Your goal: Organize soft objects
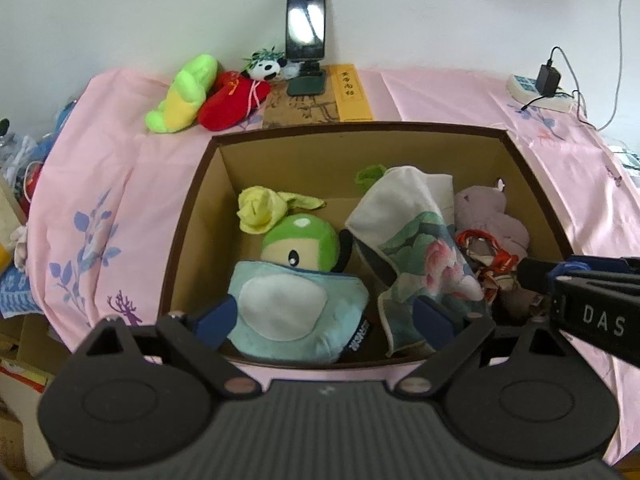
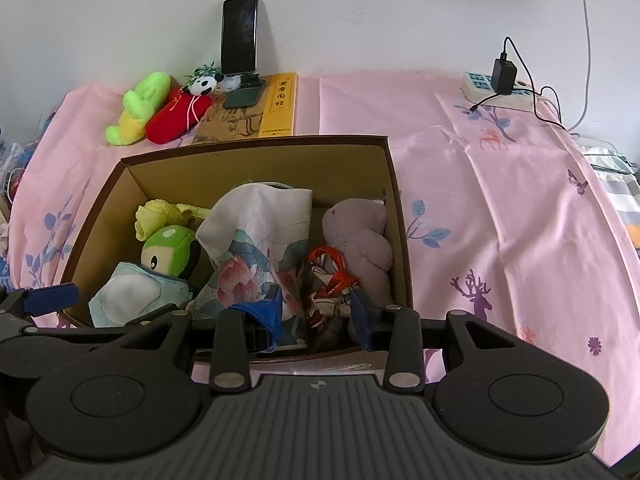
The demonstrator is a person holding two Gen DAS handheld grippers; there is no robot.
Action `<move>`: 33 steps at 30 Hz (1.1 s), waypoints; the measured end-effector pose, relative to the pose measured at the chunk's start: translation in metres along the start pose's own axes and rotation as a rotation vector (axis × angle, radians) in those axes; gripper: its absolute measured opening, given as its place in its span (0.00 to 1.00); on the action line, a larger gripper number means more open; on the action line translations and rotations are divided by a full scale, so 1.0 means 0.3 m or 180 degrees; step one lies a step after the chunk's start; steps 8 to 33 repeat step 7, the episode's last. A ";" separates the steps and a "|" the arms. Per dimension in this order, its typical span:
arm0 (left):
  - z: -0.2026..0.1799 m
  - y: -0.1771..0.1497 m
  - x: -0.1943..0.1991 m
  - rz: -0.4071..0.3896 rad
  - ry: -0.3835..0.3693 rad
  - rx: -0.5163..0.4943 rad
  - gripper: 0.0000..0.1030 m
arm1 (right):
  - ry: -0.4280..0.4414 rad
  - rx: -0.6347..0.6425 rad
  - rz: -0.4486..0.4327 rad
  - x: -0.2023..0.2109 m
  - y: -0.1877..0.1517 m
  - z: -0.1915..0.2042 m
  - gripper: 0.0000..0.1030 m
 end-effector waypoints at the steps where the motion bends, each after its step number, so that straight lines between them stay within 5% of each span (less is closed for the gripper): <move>1: 0.002 0.001 0.003 -0.0010 -0.0037 0.0030 0.91 | -0.0011 -0.0006 -0.0012 0.002 0.001 -0.001 0.20; 33: 0.007 0.006 0.017 -0.0067 -0.0019 0.0069 0.91 | -0.0021 -0.0013 -0.0043 0.014 0.001 0.004 0.20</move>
Point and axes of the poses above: each gripper's, at about its wrist camera, not at the fingertips, and x roughly against the way its jaws point, z to its left, y to its top, the point moved 8 cm from there along -x, roughly the way its jaws point, and after that the axes turned 6 degrees about -z, right-handed, at the moved point
